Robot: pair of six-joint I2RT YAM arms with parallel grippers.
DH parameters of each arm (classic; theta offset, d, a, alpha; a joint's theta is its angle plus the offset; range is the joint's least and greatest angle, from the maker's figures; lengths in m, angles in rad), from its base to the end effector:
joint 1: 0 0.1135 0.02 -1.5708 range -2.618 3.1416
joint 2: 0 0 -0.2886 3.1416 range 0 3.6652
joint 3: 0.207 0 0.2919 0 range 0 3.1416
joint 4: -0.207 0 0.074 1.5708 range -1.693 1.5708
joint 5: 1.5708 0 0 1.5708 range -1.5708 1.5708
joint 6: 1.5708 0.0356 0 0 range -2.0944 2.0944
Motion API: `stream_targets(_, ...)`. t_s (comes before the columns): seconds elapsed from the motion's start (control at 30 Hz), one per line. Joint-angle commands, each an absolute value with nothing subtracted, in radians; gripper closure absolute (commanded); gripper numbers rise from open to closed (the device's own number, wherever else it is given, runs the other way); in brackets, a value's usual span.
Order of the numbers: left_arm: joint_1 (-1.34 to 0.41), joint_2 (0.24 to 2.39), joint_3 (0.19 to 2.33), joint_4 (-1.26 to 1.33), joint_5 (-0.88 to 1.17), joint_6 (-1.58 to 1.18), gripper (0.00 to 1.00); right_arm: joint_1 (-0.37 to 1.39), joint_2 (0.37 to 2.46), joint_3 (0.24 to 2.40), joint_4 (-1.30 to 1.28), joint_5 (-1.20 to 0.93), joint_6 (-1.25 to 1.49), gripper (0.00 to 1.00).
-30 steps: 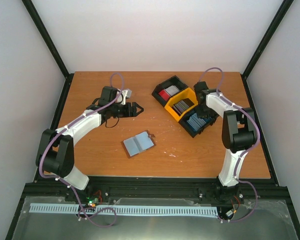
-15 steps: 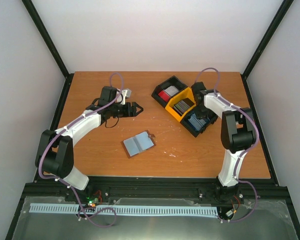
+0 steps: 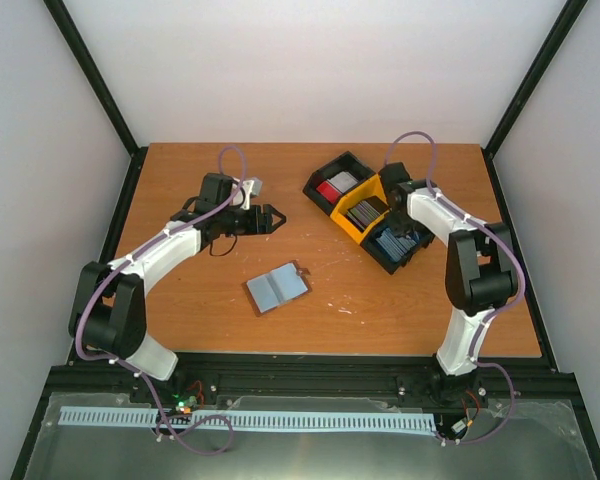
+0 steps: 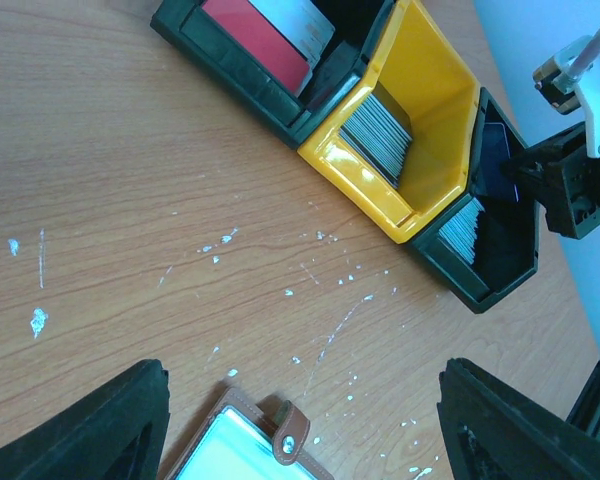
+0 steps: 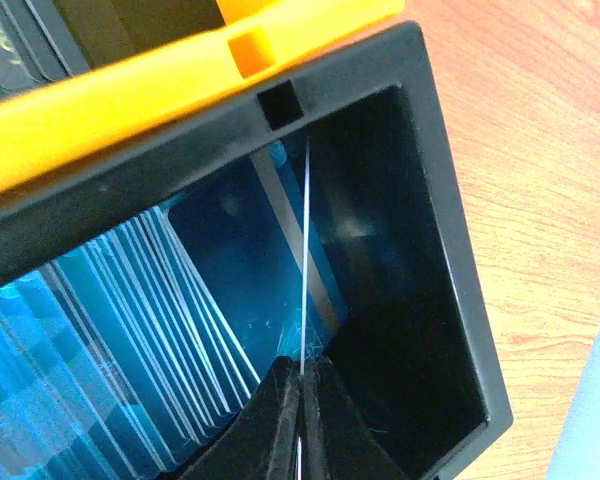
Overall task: Put the credit cards into the card holder
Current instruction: Pick up the credit card from the storage box.
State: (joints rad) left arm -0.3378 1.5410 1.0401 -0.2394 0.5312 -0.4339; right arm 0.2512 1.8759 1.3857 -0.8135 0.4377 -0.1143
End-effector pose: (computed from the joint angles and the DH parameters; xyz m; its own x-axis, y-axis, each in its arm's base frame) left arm 0.3413 -0.1390 0.2468 -0.8459 -0.0871 -0.5262 0.3119 0.7196 -0.6204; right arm 0.4057 0.0885 0.2047 -0.9149 -0.3414 -0.2156 -0.2226 0.8719 -0.4363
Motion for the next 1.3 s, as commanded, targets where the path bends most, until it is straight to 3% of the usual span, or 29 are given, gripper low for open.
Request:
stream_targets(0.0,-0.337,1.510,1.039,-0.222,0.538,-0.417,0.25,0.267,1.799,1.381,-0.807,0.439,-0.125,0.97)
stream_targets(0.43,-0.338,1.510,1.049,-0.215,0.560,-0.414,0.24,0.267,1.661,1.434,-0.903,0.307,-0.049,0.97)
stream_targets(0.57,-0.338,1.497,1.051,-0.210,0.560,-0.414,0.16,0.268,1.589,1.479,-0.922,0.142,-0.034,0.97)
stream_targets(0.7,-0.337,1.465,1.047,-0.200,0.541,-0.418,0.02,0.268,1.566,1.519,-0.943,-0.030,0.006,0.97)
stream_targets(0.8,-0.337,1.431,1.032,-0.187,0.523,-0.428,0.00,0.267,1.543,1.512,-0.909,-0.188,0.058,0.97)
stream_targets(0.97,-0.330,1.345,0.977,-0.126,0.539,-0.472,0.00,0.267,1.501,1.447,-0.743,-0.537,0.205,0.97)
stream_targets(1.27,-0.256,1.147,0.871,0.043,0.778,-0.558,0.00,0.341,1.459,1.226,-0.125,-0.961,0.618,0.97)
